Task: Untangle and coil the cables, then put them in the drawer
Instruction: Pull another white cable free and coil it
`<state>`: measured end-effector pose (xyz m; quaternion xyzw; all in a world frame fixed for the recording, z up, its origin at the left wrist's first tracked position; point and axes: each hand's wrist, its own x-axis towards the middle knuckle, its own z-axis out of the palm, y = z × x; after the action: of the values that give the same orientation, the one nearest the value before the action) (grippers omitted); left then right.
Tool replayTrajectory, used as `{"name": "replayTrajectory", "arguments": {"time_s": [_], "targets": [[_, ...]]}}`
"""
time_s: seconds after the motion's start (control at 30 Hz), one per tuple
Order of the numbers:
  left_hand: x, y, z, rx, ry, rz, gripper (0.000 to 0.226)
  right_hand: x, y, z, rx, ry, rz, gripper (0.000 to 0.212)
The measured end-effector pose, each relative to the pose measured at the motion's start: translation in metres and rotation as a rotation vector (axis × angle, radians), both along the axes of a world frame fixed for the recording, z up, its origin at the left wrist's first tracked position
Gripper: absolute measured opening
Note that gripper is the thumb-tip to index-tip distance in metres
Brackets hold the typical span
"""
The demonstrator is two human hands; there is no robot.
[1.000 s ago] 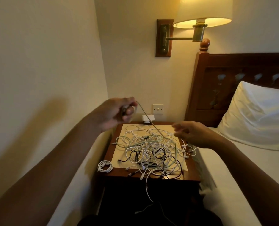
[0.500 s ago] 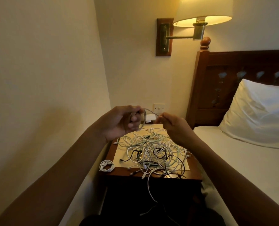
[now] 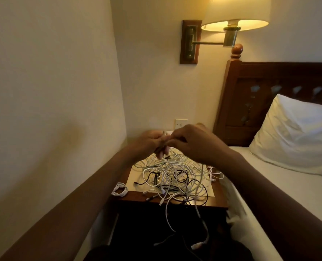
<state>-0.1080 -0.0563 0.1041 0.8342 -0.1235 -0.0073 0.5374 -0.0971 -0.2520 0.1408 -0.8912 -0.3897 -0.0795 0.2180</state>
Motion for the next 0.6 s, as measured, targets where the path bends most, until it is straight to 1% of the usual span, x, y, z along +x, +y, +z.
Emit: {"name": "replayTrajectory", "arguments": {"time_s": [0.07,0.13,0.17,0.23,0.3,0.4,0.47,0.53,0.6], "targets": [[-0.008,0.004,0.002,0.023,0.072,-0.066,0.047,0.015,-0.010,0.005,0.098,0.019,-0.042,0.014],[-0.015,0.011,0.005,0.001,0.117,-0.107,0.055,0.025,-0.015,0.003,0.188,0.105,-0.037,0.013],[-0.017,0.015,0.007,-0.010,0.137,-0.138,0.055,0.027,-0.016,0.001,0.216,0.142,-0.022,0.013],[-0.021,0.020,0.011,-0.072,0.166,-0.192,0.047,0.030,-0.013,-0.009,0.258,0.190,0.000,0.016],[-0.021,0.027,0.015,-0.251,0.177,-0.192,0.037,0.034,-0.013,-0.021,0.318,0.239,-0.013,0.019],[-0.015,0.036,0.022,-0.662,0.157,-0.144,0.032,0.034,-0.015,-0.042,0.389,0.286,-0.039,0.023],[-0.012,0.031,0.028,-0.851,0.126,-0.090,0.033,0.028,-0.010,-0.057,0.329,0.281,-0.056,0.026],[-0.009,0.019,0.033,-0.994,0.111,-0.069,0.034,0.016,0.004,-0.069,0.241,0.290,-0.049,0.031],[-0.004,0.007,0.035,-1.071,0.074,-0.048,0.033,0.001,0.019,-0.073,0.146,0.277,-0.019,0.036]]}}
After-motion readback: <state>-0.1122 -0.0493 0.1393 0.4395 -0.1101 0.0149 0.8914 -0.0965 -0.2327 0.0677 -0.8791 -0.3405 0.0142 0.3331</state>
